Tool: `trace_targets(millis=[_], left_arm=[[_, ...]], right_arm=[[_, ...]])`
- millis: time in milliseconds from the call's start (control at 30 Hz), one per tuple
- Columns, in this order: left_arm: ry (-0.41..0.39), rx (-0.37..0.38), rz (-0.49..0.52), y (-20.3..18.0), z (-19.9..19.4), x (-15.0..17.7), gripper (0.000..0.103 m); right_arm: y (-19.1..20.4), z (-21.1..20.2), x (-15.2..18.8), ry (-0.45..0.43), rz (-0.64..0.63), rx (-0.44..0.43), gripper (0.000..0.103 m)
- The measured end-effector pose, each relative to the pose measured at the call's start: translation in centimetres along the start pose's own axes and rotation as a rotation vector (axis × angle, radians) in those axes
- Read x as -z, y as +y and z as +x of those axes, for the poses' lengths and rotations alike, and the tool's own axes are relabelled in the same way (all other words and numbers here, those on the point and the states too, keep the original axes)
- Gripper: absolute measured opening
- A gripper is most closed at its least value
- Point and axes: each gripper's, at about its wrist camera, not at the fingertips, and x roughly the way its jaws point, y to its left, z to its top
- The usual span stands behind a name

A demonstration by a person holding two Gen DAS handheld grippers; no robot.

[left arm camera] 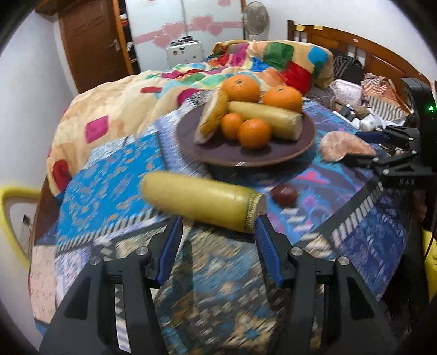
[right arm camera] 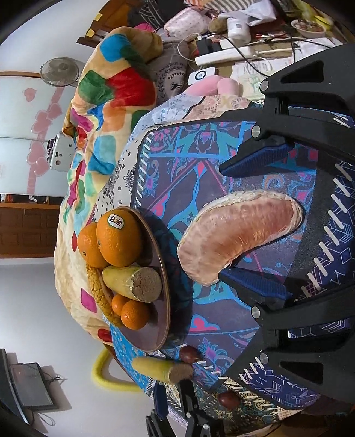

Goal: Organize fruits
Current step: 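Grasp the long yellow roll with the left tool while the right tool grasps the pink pomelo segment, then carry the yellow roll onto the plate with the left tool while the right tool places the pomelo segment there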

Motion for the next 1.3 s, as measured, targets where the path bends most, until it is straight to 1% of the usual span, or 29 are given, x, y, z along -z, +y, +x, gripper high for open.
trace_targets(millis=[200,233,333,433,533,600,700,733,833,967,1067,1300], left_arm=[[0.019,-0.053,-0.049,3.0,-0.8,1.6,0.056],[0.019,-0.058,-0.058,3.3,-0.9,1.7,0.056],[0.022,-0.056,-0.098,4.6,-1.4,2.0,0.054],[-0.008,-0.061,-0.119,5.2,-2.5,1.9,0.054],[-0.039,-0.041,-0.128,5.0,-3.4,1.1,0.054],[-0.054,-0.041,-0.122,4.6,-3.5,0.5,0.054],[-0.052,-0.038,-0.11,4.0,-2.7,-0.9,0.054],[-0.044,-0.038,-0.111,3.8,-2.1,-1.5,0.054],[-0.022,-0.049,-0.137,3.9,-0.3,-2.6,0.054],[0.015,-0.038,-0.165,3.9,1.8,-3.2,0.054],[0.038,-0.04,-0.165,3.9,3.1,-3.7,0.054],[0.074,-0.059,-0.166,4.0,4.9,-4.4,0.054]], right_arm=[[0.0,0.0,0.0,-0.004,0.004,0.001,0.066],[0.0,0.0,0.0,-0.006,0.005,0.0,0.064],[0.4,-0.2,0.1,-0.011,-0.004,-0.016,0.051],[0.9,-0.3,0.3,-0.018,-0.018,0.002,0.046],[0.8,-0.4,0.4,-0.023,0.002,-0.001,0.045],[0.8,-0.5,0.4,-0.027,0.01,-0.002,0.044],[0.8,-0.7,0.7,-0.036,0.018,-0.001,0.043],[0.9,-0.8,0.7,-0.037,0.018,-0.003,0.041],[0.8,-1.2,0.9,-0.048,0.023,-0.011,0.04],[0.5,-1.6,1.0,-0.063,0.025,-0.007,0.04],[0.0,-2.0,1.0,-0.076,0.034,-0.008,0.04],[-0.9,-2.6,0.7,-0.109,0.059,-0.006,0.039]])
